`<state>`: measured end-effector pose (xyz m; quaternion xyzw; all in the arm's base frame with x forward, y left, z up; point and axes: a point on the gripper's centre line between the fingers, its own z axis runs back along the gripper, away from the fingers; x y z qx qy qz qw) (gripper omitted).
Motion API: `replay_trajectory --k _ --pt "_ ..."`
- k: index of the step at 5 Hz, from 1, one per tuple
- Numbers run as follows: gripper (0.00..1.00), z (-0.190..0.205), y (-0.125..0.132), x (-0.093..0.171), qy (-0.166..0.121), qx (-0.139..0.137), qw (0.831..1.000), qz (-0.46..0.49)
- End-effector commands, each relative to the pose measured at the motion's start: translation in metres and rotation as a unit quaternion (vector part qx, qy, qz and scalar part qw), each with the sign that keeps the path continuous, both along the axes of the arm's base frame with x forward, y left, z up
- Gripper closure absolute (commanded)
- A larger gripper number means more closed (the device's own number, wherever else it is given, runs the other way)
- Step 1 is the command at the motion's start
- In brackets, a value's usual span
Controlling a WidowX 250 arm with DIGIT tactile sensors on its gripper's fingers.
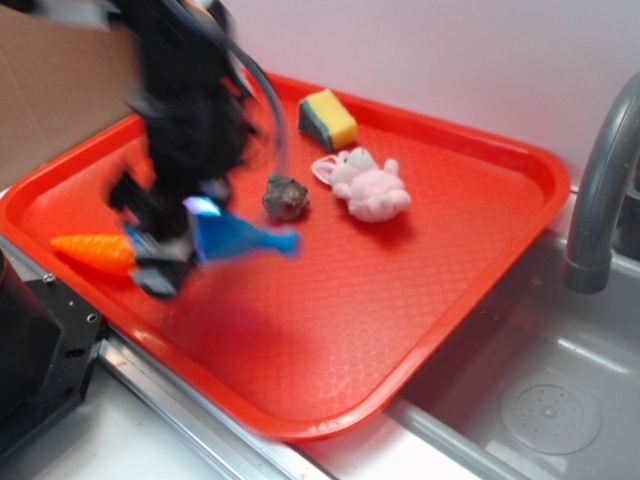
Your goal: Grab the blue bottle.
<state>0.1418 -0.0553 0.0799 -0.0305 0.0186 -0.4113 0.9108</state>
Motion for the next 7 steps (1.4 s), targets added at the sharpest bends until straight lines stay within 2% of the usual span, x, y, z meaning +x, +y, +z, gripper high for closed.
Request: replay_trajectory --k 1,2,3,4,5,6,7 --pt "1.00 0.062 0.090 -0.028 -0.021 0.004 0.967 0.255" --pt "1.00 0.072 0.109 -0.028 -0.018 0.020 0.927 0.373" --pt "1.00 0.085 0.114 -0.002 -0.023 0.062 0.912 0.405" --pt "1.00 0.092 0.108 0.016 -0.033 0.082 0.905 0.415" --pt "1.00 0.103 0.098 0.031 -0.042 0.066 0.905 0.418" --pt "1.00 0.110 0.095 0.032 -0.051 0.048 0.906 0.418" --pt "1.00 0.108 0.094 0.029 -0.051 0.052 0.905 0.418"
